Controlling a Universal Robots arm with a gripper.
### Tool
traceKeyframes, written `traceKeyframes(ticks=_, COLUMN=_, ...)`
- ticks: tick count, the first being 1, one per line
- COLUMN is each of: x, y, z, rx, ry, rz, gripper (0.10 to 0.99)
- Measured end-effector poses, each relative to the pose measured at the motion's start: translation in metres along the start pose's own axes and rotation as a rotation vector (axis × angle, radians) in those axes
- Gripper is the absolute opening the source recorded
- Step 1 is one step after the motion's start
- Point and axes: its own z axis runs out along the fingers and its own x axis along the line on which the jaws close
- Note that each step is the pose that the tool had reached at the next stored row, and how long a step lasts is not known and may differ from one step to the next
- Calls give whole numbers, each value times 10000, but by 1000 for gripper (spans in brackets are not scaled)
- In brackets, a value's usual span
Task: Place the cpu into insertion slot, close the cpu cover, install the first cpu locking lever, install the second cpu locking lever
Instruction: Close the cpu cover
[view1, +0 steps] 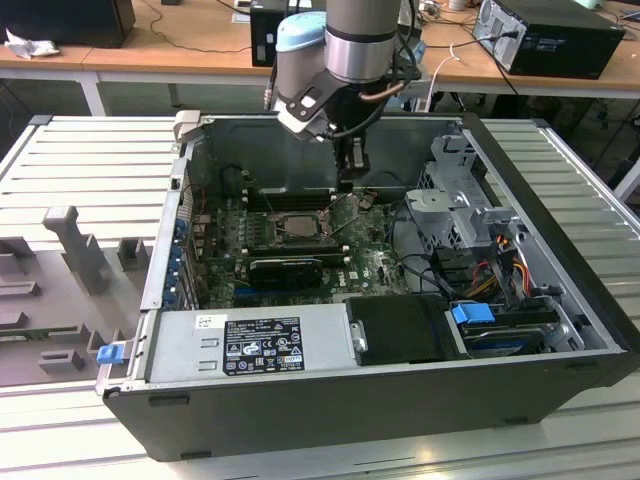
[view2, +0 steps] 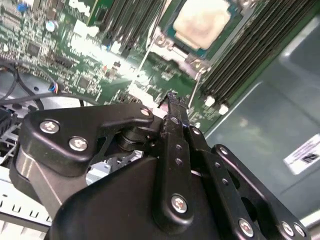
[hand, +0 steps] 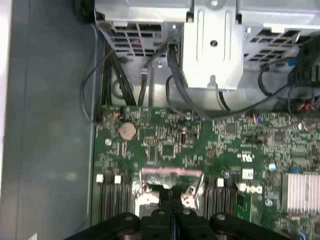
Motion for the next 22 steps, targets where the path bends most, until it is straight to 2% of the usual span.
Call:
traceKeyframes(ticks=8, x=-10, y=243, z=108, rx=9, ry=0, rz=-1, gripper=106)
traceKeyframes(ticks=9, x=-13, y=306, z=132, rx=11, ry=0, rz=-2, gripper=106)
traceKeyframes(ticks=11, x=-15, y=356, z=157, rx=11, ry=-1, rz=0, gripper=106)
traceKeyframes(ticks=12, x=-17, y=373, z=194, rx=12, ry=-2, rz=-2, gripper=106)
traceKeyframes(ticks=15, x=-35, y=370, z=256, rx=21, ry=-2, rz=-2, gripper=106)
traceKeyframes(ticks=17, x=-36, y=359, z=264, rx=52, ry=-2, rz=1, gripper=106)
traceKeyframes(ticks=22, x=-37, y=334, z=264, rx=54, ry=3, rz=-1, gripper=106)
